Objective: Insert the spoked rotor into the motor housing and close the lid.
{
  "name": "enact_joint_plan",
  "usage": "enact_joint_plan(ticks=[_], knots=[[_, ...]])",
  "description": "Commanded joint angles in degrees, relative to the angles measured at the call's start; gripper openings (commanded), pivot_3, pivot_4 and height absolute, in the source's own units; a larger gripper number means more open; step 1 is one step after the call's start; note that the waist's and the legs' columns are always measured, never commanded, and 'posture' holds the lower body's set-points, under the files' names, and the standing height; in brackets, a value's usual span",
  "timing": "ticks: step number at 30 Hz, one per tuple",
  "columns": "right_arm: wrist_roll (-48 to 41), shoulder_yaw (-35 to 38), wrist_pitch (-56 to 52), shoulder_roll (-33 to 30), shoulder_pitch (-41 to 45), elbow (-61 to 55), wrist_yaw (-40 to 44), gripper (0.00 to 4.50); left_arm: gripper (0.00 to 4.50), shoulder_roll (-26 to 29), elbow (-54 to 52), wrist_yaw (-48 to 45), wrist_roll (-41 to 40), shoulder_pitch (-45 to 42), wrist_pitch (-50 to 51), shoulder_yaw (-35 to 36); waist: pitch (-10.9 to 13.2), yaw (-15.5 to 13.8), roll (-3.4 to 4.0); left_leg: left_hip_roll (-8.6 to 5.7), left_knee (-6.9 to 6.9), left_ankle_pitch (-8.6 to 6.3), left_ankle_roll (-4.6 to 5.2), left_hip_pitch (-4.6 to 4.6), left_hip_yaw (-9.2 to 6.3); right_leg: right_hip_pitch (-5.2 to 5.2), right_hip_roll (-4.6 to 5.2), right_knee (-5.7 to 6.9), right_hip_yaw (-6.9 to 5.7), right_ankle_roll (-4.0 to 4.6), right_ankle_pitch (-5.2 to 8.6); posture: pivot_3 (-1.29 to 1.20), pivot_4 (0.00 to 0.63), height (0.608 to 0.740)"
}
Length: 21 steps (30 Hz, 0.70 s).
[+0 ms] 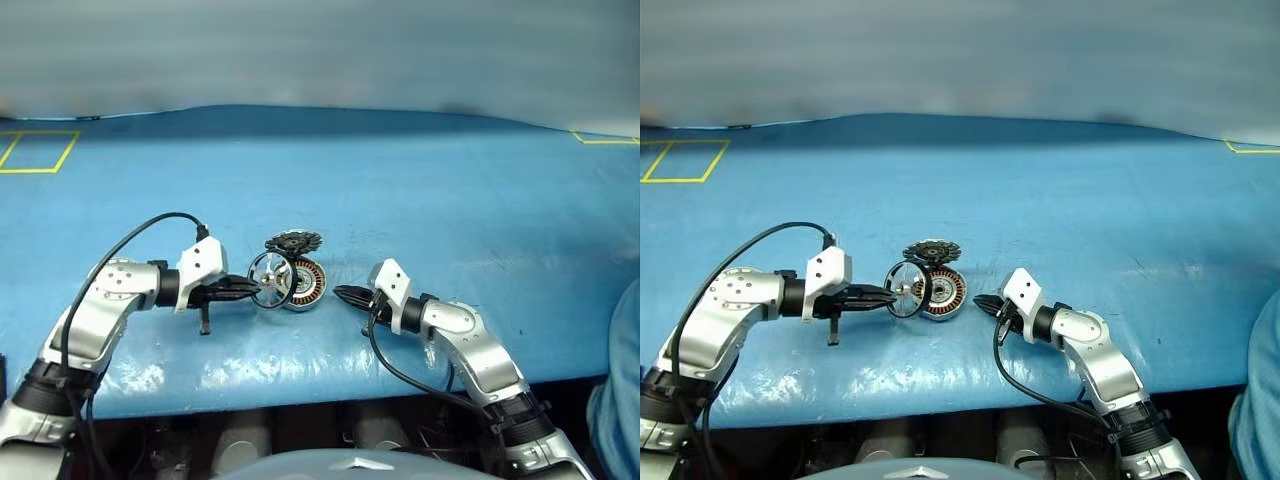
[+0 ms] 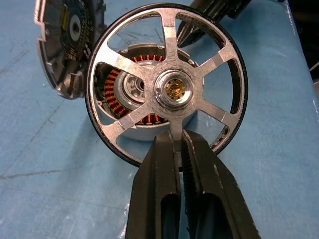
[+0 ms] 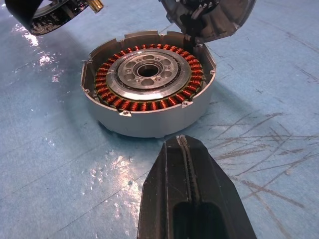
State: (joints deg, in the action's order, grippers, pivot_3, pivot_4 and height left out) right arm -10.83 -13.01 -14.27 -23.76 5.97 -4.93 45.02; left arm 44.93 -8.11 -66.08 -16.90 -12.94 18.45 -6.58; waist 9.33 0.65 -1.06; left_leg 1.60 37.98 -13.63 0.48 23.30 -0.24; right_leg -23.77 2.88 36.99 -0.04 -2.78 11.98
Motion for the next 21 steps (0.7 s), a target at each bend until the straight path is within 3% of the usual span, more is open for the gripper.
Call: enact_joint_plan(ticks=[1, 21], knots=[[-0.4, 0.7, 1.1, 0.4, 0.4, -1.4, -0.2, 0.0, 0.06, -1.2, 1.9, -0.9, -0.2, -2.6, 0.4, -1.1, 0.0, 0.1, 0.0, 0.0, -0.01, 0.0, 0.0, 0.0, 0.01, 0.0, 0.0, 0.0, 0.01, 0.0, 0.0, 0.0, 0.15, 0.74], [1.3, 0.5, 2.9, 1.2, -0.6, -0.7, -1.5, 0.0, 0.06, -4.8, 9.4, -2.7, 2.5, -9.9, 0.2, -5.5, 0.0, 0.0, 0.0, 0.01, -0.01, 0.0, 0.0, 0.02, -0.01, -0.02, -0.06, 0.0, 0.03, -0.01, -0.01, 0.0, 0.15, 0.74]])
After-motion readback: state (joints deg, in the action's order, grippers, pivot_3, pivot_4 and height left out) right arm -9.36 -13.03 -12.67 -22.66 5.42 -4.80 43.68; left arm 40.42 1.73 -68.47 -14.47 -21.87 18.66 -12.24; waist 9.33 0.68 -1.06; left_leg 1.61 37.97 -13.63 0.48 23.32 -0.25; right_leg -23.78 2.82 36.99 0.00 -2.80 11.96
